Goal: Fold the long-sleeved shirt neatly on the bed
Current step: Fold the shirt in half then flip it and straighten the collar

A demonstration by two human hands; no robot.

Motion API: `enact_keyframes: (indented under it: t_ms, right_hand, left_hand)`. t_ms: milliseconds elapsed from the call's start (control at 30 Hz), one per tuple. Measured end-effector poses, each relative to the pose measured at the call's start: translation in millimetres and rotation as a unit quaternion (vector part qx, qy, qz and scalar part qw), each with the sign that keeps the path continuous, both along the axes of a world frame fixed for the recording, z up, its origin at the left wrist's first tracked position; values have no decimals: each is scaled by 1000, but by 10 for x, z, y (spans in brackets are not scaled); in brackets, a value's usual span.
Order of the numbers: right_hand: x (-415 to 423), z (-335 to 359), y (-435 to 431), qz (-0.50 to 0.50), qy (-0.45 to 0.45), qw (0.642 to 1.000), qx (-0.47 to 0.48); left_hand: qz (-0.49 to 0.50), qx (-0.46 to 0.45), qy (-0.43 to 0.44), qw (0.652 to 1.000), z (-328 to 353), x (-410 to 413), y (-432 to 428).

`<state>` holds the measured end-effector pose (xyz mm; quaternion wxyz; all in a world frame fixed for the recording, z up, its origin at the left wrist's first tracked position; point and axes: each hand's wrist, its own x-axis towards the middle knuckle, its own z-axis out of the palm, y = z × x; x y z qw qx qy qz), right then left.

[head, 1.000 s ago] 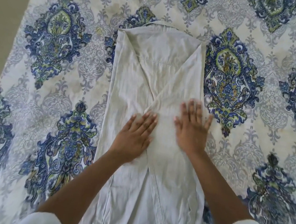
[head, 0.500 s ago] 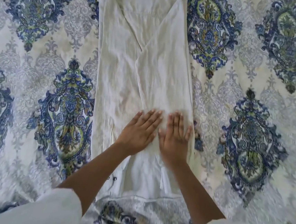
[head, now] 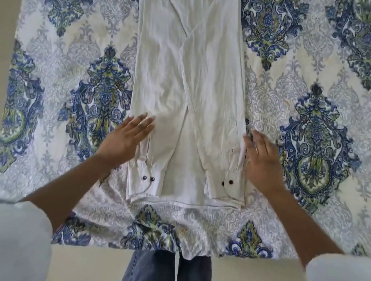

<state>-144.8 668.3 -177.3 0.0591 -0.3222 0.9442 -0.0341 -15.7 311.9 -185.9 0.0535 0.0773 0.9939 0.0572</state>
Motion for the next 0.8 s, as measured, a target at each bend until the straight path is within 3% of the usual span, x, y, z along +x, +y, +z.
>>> enact_keyframes:
  t_ms: [133,267,433,800]
  right_hand:
    - [-152,-183,231,222,14,969,106]
    - [-254,-229,212,304,55,940,145]
    - [43,-428,95,319,46,937,135]
    - [-193,-317,138,302,57,944,119]
  left_hand:
    - [-157,-112,-53,980,-118,349,-168]
    - [-153,-111,-39,981,-218,399,-88]
    - [-165,-75,-53,982,-269,375,85]
    - [-184,-120,-56,974,-170,119,-119]
